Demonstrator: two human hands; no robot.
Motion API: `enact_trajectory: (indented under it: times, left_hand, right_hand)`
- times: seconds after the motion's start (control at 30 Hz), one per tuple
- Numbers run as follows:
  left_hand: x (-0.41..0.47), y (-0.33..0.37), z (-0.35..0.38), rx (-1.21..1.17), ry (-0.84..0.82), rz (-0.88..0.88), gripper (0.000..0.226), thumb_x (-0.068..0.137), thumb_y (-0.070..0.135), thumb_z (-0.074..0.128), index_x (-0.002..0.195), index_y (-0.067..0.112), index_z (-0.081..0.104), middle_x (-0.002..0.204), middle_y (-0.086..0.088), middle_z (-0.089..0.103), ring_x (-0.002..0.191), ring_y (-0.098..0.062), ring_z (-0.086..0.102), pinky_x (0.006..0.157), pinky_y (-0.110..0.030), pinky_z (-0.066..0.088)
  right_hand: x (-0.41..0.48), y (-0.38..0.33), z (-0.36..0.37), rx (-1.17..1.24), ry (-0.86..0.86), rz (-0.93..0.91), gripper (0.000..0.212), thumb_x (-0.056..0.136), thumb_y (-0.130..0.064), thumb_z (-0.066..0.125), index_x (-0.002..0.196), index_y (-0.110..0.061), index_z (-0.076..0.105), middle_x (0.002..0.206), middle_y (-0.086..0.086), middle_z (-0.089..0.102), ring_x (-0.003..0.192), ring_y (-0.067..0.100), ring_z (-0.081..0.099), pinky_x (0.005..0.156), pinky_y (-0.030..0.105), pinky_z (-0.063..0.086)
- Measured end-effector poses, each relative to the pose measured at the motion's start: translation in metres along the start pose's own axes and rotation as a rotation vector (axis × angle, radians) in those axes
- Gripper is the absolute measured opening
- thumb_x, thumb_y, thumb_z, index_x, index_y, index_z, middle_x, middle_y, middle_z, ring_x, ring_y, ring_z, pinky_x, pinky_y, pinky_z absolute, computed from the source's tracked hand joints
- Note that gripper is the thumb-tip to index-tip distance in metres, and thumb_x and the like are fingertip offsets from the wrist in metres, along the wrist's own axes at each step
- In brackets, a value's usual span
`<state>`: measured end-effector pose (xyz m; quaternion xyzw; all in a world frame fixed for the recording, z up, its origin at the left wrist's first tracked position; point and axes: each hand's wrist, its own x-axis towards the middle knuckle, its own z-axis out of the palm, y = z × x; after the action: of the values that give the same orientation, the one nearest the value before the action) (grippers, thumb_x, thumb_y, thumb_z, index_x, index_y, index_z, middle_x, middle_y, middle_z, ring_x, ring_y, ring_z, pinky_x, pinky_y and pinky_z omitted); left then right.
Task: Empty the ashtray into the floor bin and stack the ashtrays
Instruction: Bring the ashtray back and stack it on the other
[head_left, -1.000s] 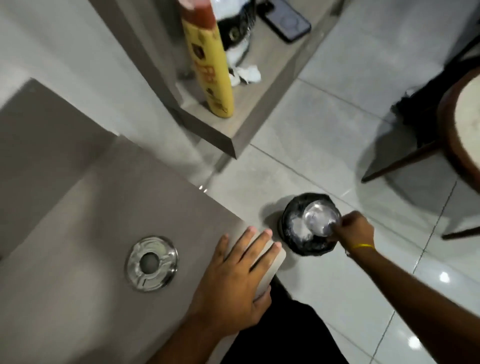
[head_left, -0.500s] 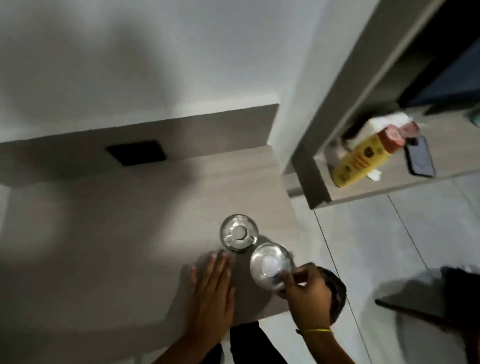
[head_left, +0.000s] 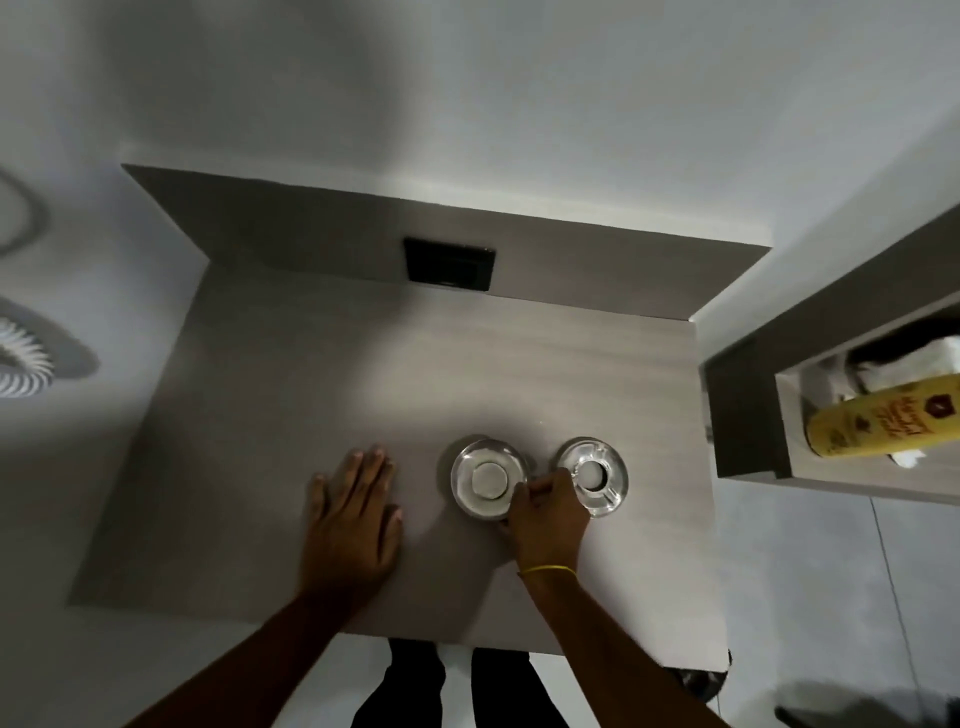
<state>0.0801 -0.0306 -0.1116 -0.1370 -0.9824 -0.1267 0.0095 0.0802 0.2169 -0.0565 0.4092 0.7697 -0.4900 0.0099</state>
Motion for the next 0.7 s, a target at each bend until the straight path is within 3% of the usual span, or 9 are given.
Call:
enact_trajectory:
  times: [0.07, 0.13, 0.2, 0.27, 0.3, 0.37, 0.47, 0.53, 0.7]
  left_hand:
    - [0.000, -0.001, 0.001, -0.004, 0.024, 0.000, 0.063, 0.104, 0.040, 0.046, 0.162, 0.016, 0.048, 0.176, -0.005, 0.040, 0.164, -0.028, 0.032, 0.129, -0.065, 0.023]
    - [-0.001, -0.002, 0.001, -0.007, 0.038, 0.011, 0.063, 0.105, 0.040, 0.046, 0.163, 0.017, 0.047, 0.177, -0.004, 0.038, 0.165, -0.027, 0.031, 0.129, -0.065, 0.023]
    - [-0.001, -0.003, 0.002, -0.008, 0.037, 0.017, 0.063, 0.105, 0.040, 0.046, 0.164, 0.018, 0.045, 0.177, -0.004, 0.036, 0.166, -0.027, 0.028, 0.129, -0.065, 0.023]
    - [-0.002, -0.004, 0.002, -0.004, 0.034, 0.021, 0.062, 0.106, 0.040, 0.046, 0.164, 0.017, 0.045, 0.178, -0.004, 0.036, 0.166, -0.027, 0.028, 0.129, -0.065, 0.024]
    - [-0.002, -0.003, 0.003, -0.005, 0.038, 0.022, 0.062, 0.106, 0.040, 0.046, 0.164, 0.017, 0.046, 0.177, -0.004, 0.036, 0.166, -0.028, 0.029, 0.129, -0.066, 0.024]
    - [-0.002, -0.003, 0.002, -0.009, 0.044, 0.020, 0.062, 0.105, 0.038, 0.047, 0.163, 0.016, 0.048, 0.176, -0.005, 0.039, 0.165, -0.029, 0.031, 0.129, -0.065, 0.025]
    - [0.000, -0.003, 0.001, 0.006, 0.040, 0.027, 0.061, 0.104, 0.037, 0.047, 0.161, 0.013, 0.051, 0.174, -0.008, 0.042, 0.163, -0.031, 0.036, 0.127, -0.066, 0.026]
    - [0.001, -0.002, 0.001, 0.020, 0.026, 0.034, 0.062, 0.104, 0.037, 0.047, 0.160, 0.012, 0.051, 0.173, -0.010, 0.044, 0.162, -0.033, 0.038, 0.126, -0.067, 0.027]
    - [0.001, -0.003, 0.000, 0.011, 0.015, 0.027, 0.062, 0.104, 0.038, 0.045, 0.160, 0.011, 0.051, 0.173, -0.011, 0.044, 0.161, -0.035, 0.038, 0.126, -0.068, 0.028]
  right_hand:
    - [-0.002, 0.001, 0.002, 0.000, -0.038, 0.033, 0.018, 0.091, -0.016, 0.068, 0.086, -0.020, 0.051, 0.069, 0.014, 0.071, 0.056, 0.038, 0.072, 0.060, 0.059, 0.062]
    - [-0.004, -0.001, -0.005, -0.074, -0.024, 0.005, 0.018, 0.092, -0.026, 0.070, 0.090, -0.020, 0.054, 0.073, 0.010, 0.075, 0.064, 0.039, 0.075, 0.066, 0.052, 0.063]
    - [-0.001, -0.004, -0.018, -0.224, 0.069, -0.134, 0.018, 0.091, -0.027, 0.075, 0.092, -0.017, 0.061, 0.078, 0.007, 0.076, 0.078, 0.040, 0.075, 0.070, 0.037, 0.054]
    - [0.008, -0.010, -0.036, -0.370, 0.145, -0.318, 0.011, 0.091, -0.022, 0.073, 0.092, -0.015, 0.064, 0.087, 0.008, 0.073, 0.083, 0.041, 0.071, 0.068, 0.032, 0.043]
    - [0.013, -0.013, -0.044, -0.461, 0.144, -0.410, 0.010, 0.089, -0.021, 0.071, 0.096, -0.013, 0.067, 0.098, 0.010, 0.072, 0.090, 0.041, 0.069, 0.072, 0.034, 0.045]
    - [0.025, -0.018, -0.056, -0.688, 0.059, -0.477, 0.036, 0.085, -0.027, 0.071, 0.118, -0.012, 0.069, 0.126, 0.014, 0.063, 0.113, 0.042, 0.057, 0.087, 0.045, 0.052]
    - [0.034, -0.025, -0.062, -0.890, -0.148, -0.351, 0.075, 0.078, -0.040, 0.077, 0.147, -0.031, 0.050, 0.155, 0.006, 0.038, 0.138, 0.041, 0.039, 0.096, 0.060, 0.054]
    - [0.039, -0.028, -0.062, -0.920, -0.208, -0.337, 0.075, 0.080, -0.042, 0.074, 0.149, -0.037, 0.045, 0.155, 0.005, 0.034, 0.139, 0.042, 0.038, 0.098, 0.063, 0.054]
    - [0.044, -0.036, -0.064, -0.984, -0.244, -0.313, 0.073, 0.076, -0.048, 0.075, 0.142, -0.031, 0.050, 0.144, 0.009, 0.039, 0.129, 0.045, 0.045, 0.095, 0.060, 0.056]
